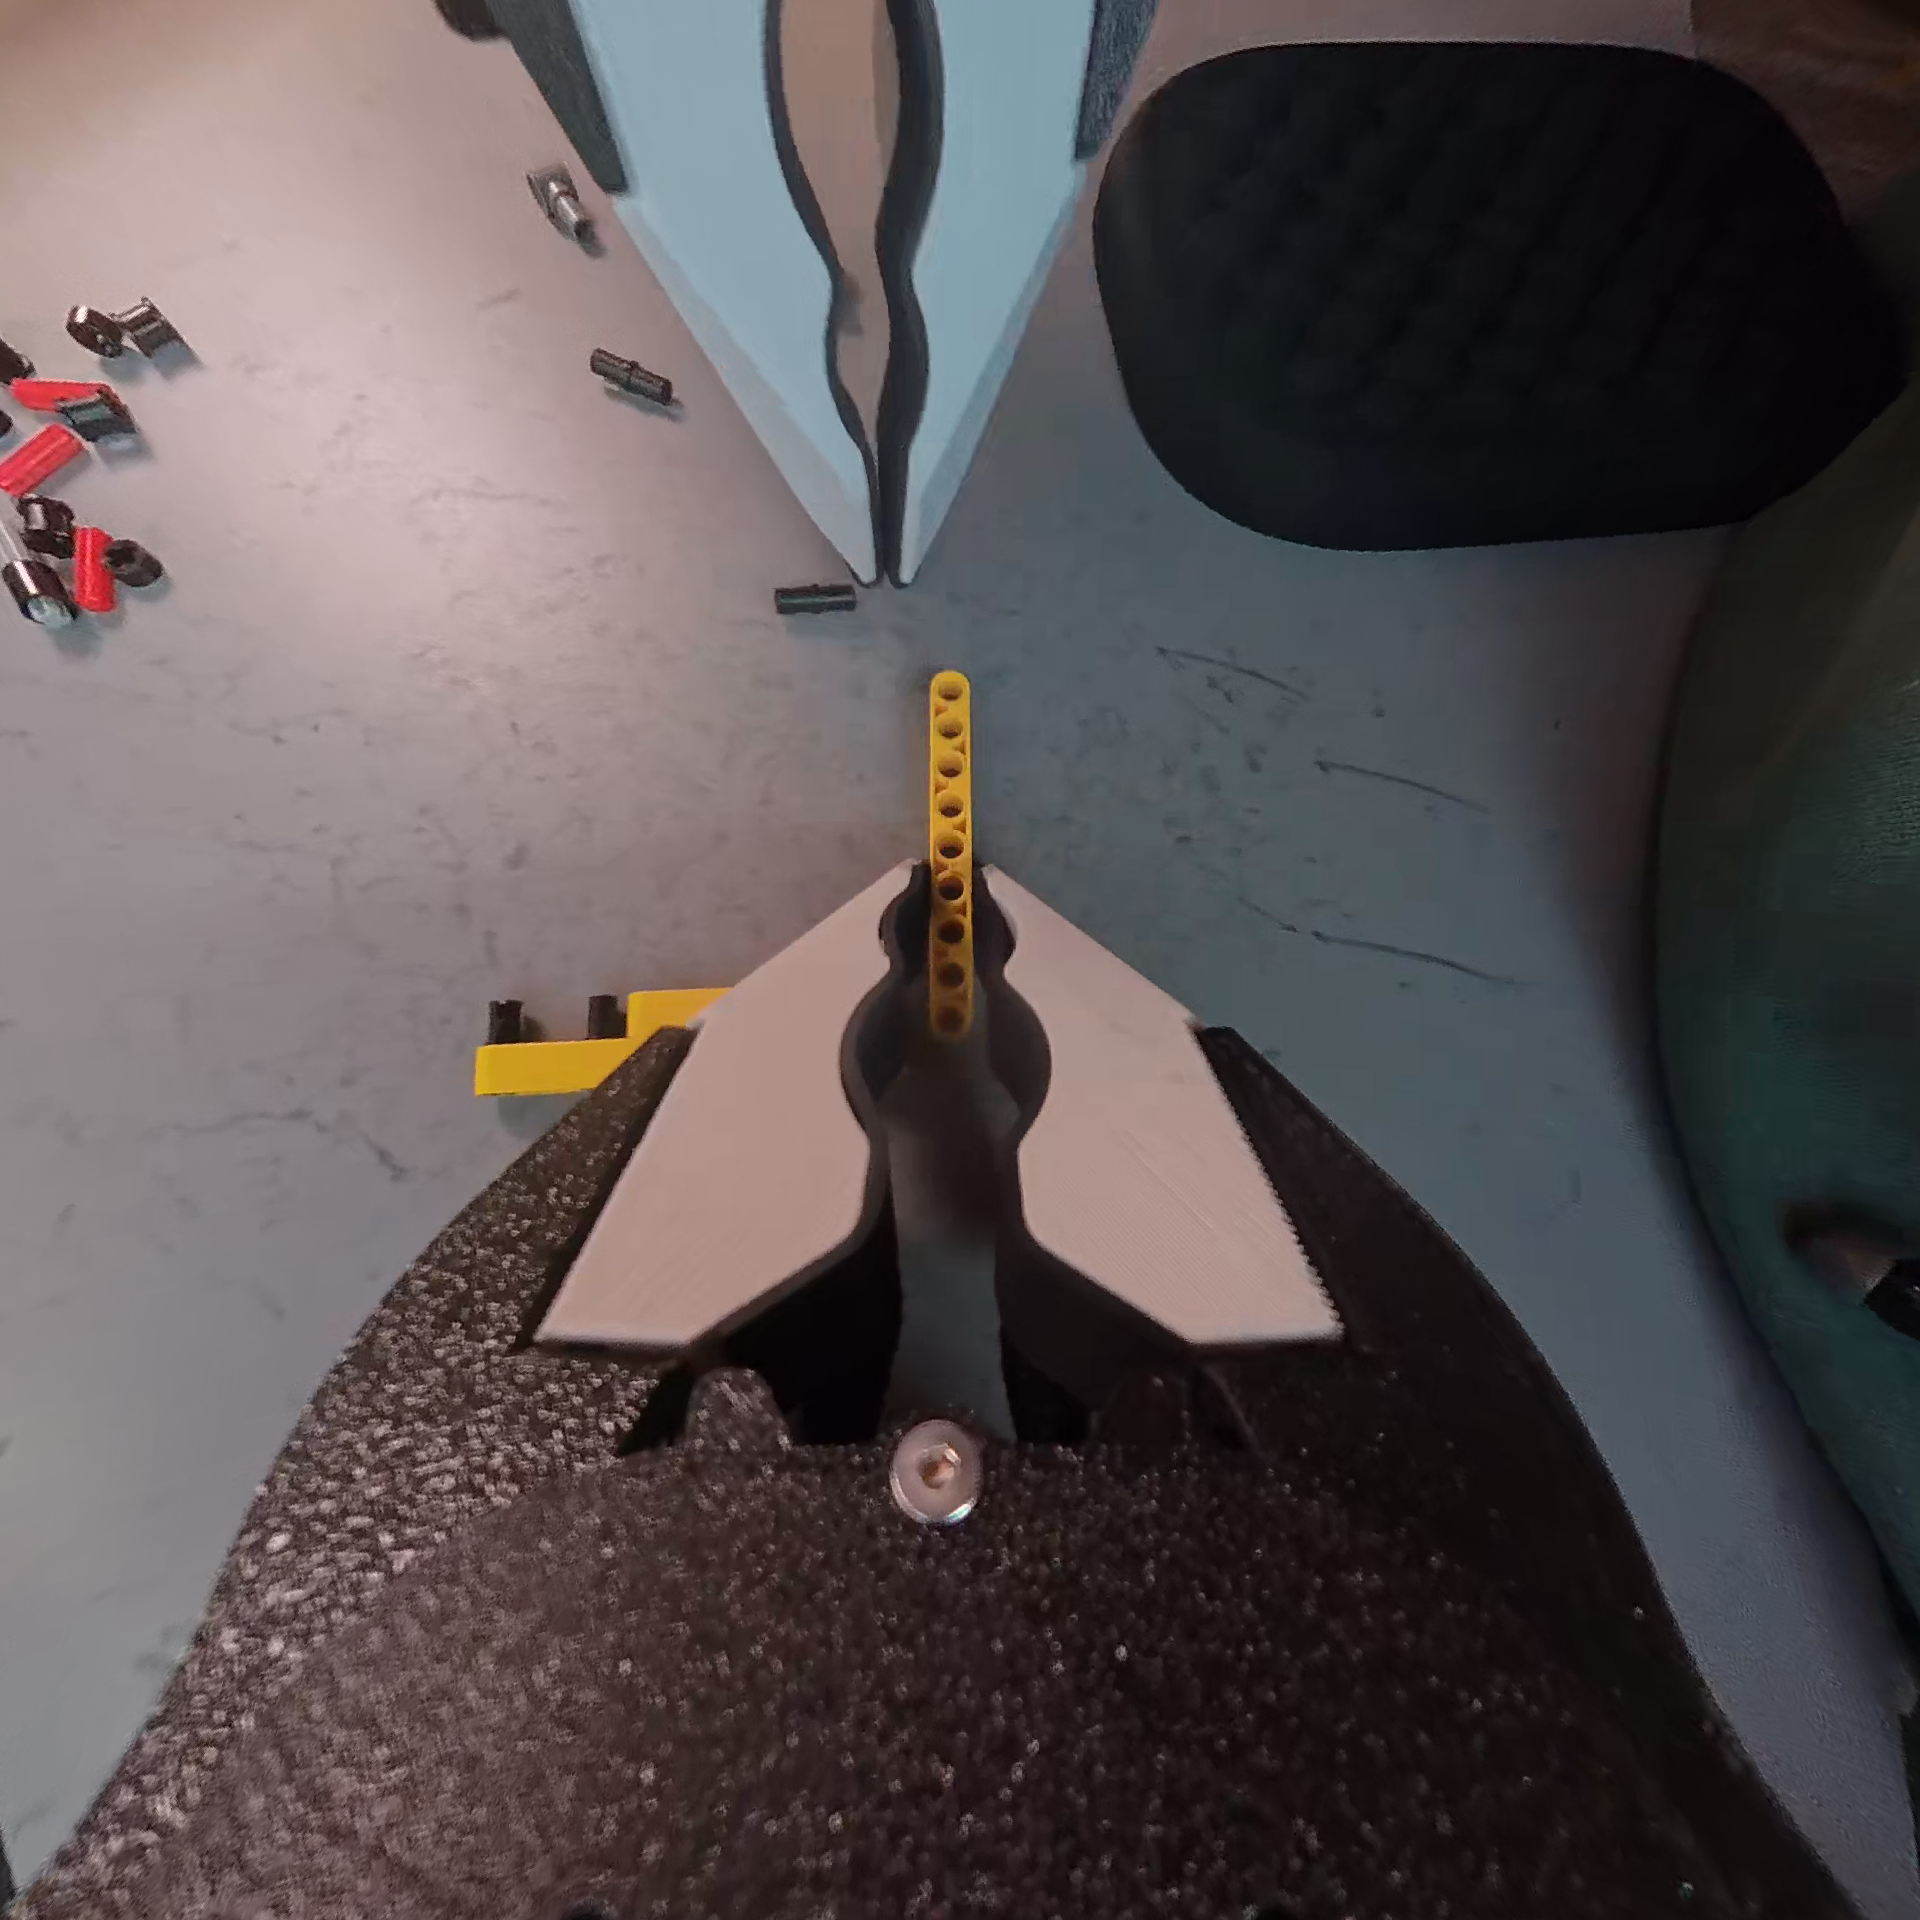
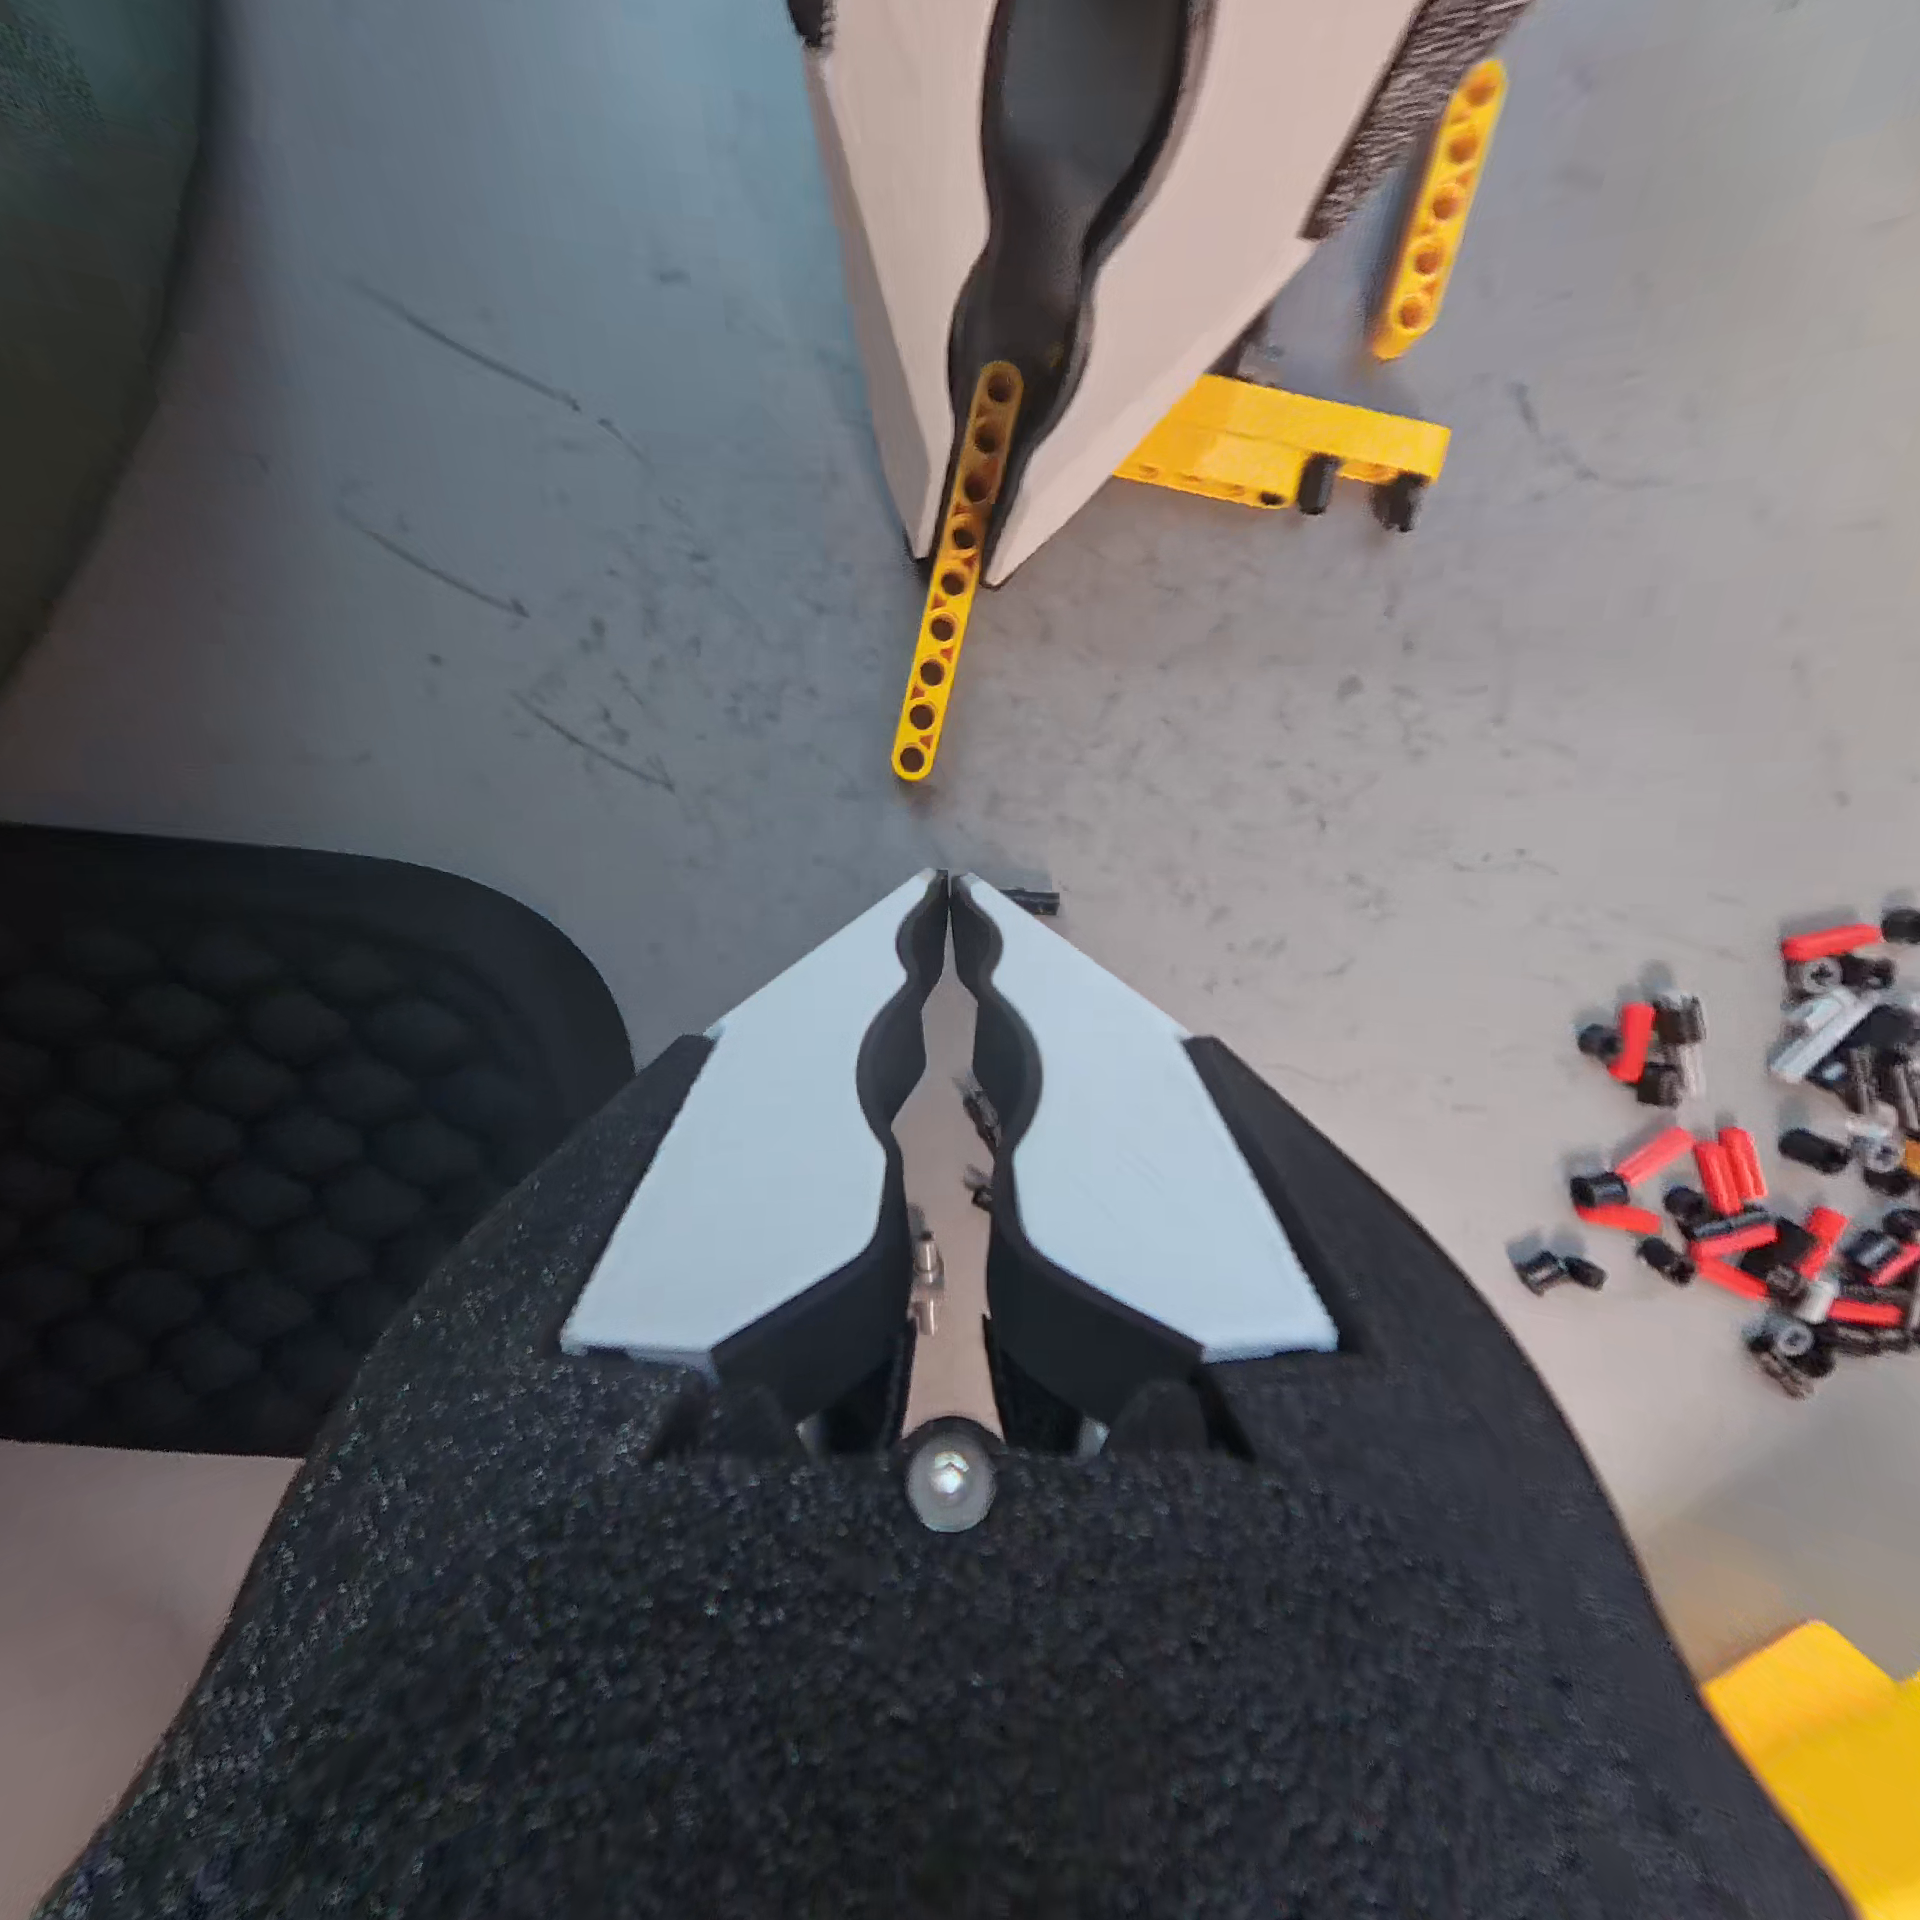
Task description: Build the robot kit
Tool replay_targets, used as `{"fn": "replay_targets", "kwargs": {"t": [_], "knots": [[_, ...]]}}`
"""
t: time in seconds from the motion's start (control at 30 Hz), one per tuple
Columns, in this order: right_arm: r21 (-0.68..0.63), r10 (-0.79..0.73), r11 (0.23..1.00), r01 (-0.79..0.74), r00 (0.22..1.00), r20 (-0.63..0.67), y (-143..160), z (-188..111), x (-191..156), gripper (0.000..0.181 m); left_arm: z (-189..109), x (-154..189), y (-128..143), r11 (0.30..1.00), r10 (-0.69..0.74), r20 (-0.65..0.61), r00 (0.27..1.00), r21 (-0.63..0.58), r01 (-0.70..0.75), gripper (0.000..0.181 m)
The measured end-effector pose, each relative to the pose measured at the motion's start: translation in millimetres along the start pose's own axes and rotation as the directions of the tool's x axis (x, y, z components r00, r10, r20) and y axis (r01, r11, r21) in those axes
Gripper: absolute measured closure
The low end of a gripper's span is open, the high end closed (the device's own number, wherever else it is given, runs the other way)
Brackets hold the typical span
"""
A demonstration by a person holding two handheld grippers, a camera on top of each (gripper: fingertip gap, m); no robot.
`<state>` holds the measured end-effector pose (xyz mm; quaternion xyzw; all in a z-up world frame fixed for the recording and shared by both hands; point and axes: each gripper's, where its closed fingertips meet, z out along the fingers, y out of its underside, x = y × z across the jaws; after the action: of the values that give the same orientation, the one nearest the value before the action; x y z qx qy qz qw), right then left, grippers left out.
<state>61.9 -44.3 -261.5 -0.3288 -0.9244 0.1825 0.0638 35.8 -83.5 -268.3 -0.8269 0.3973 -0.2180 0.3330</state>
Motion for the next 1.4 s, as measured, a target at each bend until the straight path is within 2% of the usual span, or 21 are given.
{"fn": "replay_targets", "kwargs": {"t": [0.1,0.2,0.3,0.4,0.5,0.57,0.7,0.83,0.97,1.13,1.23,1.4], "knots": [[0.101,0.134,0.986,-0.129,0.99,-0.04,2,-14,12,0.168,0,0,0,1.0,0.011,0.008,1.0,0.001,-0.011,0.175],[0.148,0.254,0.959,-0.241,0.964,-0.078,8,-16,18,0.163,0,0,0,1.0,0.021,0.022,1.0,0.002,-0.021,0.174],[0.216,0.351,0.918,-0.332,0.934,-0.059,3,-9,11,0.162,0,0,0,1.0,0.021,0.034,0.999,0.002,-0.021,0.174],[0.214,0.431,0.89,-0.402,0.896,-0.108,9,-2,14,0.163,0,0,0,1.0,0.03,0.048,0.998,0.003,-0.03,0.174],[0.248,0.535,0.827,-0.504,0.842,-0.073,7,3,11,0.163,-2,-2,0,1.0,0.018,0.057,0.998,0.008,-0.019,0.169],[0.26,0.556,0.817,-0.515,0.823,-0.117,9,3,15,0.17,-5,-3,0,1.0,0.003,0.057,0.998,0.023,-0.004,0.168],[0.253,0.506,0.854,-0.455,0.838,-0.203,11,2,17,0.177,-13,-6,-9,0.994,-0.056,0.043,0.997,0.095,0.052,0.168],[0.288,0.303,0.932,-0.221,0.911,-0.279,-15,-13,14,0.178,-19,-8,-23,0.966,-0.176,-0.023,0.984,0.189,0.178,0.165],[0.266,0.121,0.964,-0.025,0.929,-0.351,-43,-30,7,0.178,-29,0,-40,0.928,-0.219,-0.13,0.967,0.278,0.248,0.163],[0.287,0.078,0.958,0.024,0.938,-0.339,-64,-36,-3,0.178,-34,11,-46,0.928,-0.175,-0.174,0.969,0.3,0.222,0.177],[0.313,0.072,0.949,0.04,0.938,-0.339,-68,-40,-6,0.178,-39,16,-48,0.922,-0.157,-0.202,0.967,0.321,0.217,0.178],[0.482,0.107,0.873,0.074,0.935,-0.337,-84,-59,-13,0.177,-58,27,-63,0.859,-0.136,-0.344,0.929,0.427,0.284,0.178]]}}
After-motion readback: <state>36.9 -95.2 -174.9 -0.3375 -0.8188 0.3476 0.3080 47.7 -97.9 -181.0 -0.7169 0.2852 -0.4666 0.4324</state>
